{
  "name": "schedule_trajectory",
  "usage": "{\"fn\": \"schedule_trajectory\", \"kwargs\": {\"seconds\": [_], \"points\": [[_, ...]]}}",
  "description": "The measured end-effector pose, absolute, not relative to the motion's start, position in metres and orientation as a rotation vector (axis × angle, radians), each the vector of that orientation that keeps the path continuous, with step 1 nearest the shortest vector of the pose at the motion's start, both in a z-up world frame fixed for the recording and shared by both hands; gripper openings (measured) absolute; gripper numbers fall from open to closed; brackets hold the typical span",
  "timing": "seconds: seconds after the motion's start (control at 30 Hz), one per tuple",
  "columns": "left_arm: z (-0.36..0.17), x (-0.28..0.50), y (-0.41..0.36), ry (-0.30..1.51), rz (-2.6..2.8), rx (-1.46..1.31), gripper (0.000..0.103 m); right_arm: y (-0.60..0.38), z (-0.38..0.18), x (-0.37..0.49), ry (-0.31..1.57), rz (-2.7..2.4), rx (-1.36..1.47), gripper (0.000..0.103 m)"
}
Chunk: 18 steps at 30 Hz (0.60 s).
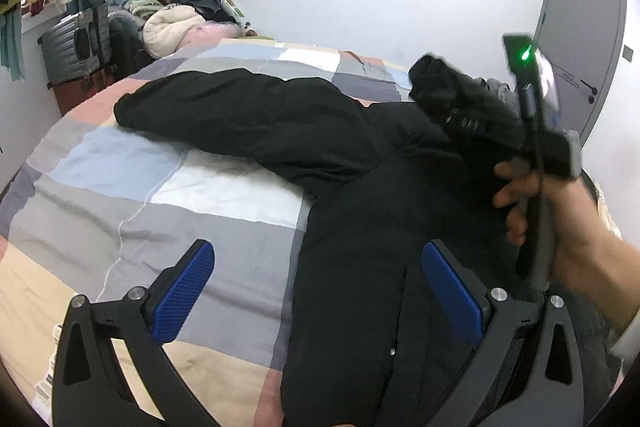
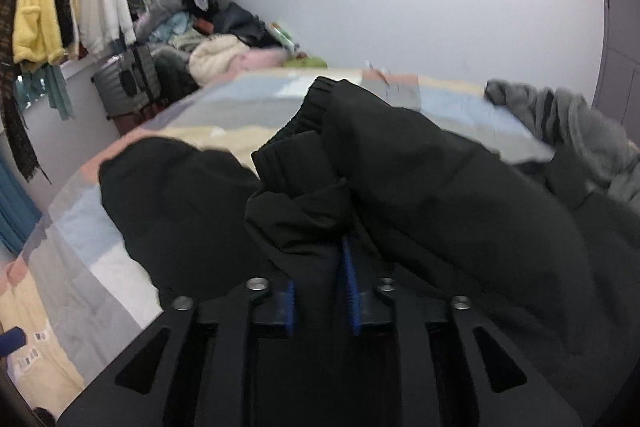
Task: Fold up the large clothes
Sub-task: 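Lay the sleeve onto the jacket body and open the right tool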
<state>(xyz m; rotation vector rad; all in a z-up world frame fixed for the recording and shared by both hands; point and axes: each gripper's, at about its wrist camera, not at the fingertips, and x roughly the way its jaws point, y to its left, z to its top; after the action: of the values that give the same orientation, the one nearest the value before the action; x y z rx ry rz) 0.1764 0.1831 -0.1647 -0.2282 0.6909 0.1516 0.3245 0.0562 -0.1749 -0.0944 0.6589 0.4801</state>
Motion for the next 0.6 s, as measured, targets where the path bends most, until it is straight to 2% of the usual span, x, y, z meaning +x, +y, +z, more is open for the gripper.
{"fn": "schedule_trajectory", "kwargs": {"seconds": [0.07, 0.1, 0.13, 0.17, 0.2, 0.23, 0.6], "points": [[-0.167, 0.178, 0.181, 0.696, 0.138, -0.231, 0.103, 0.056, -0.181, 0.326, 0.667, 0.476, -0.094, 0.024], [-0.167, 0.178, 0.18, 0.698, 0.136, -0.23, 0.103, 0.057, -0.181, 0.325, 0.665, 0.478, -0.101, 0.029], [-0.167, 0.178, 0.178, 0.701, 0.128, -0.23, 0.103, 0.058, -0.18, 0.323, 0.662, 0.48, -0.11, 0.044], [-0.168, 0.179, 0.177, 0.701, 0.118, -0.23, 0.103, 0.063, -0.181, 0.322, 0.659, 0.486, -0.112, 0.054], [-0.168, 0.179, 0.175, 0.701, 0.108, -0.228, 0.103, 0.066, -0.179, 0.321, 0.659, 0.503, -0.103, 0.074], [-0.167, 0.178, 0.172, 0.701, 0.103, -0.223, 0.103, 0.066, -0.176, 0.32, 0.656, 0.523, -0.09, 0.079], [-0.16, 0.174, 0.144, 0.697, 0.08, -0.226, 0.103, 0.023, -0.096, 0.283, 0.506, 0.523, -0.106, 0.079]]}}
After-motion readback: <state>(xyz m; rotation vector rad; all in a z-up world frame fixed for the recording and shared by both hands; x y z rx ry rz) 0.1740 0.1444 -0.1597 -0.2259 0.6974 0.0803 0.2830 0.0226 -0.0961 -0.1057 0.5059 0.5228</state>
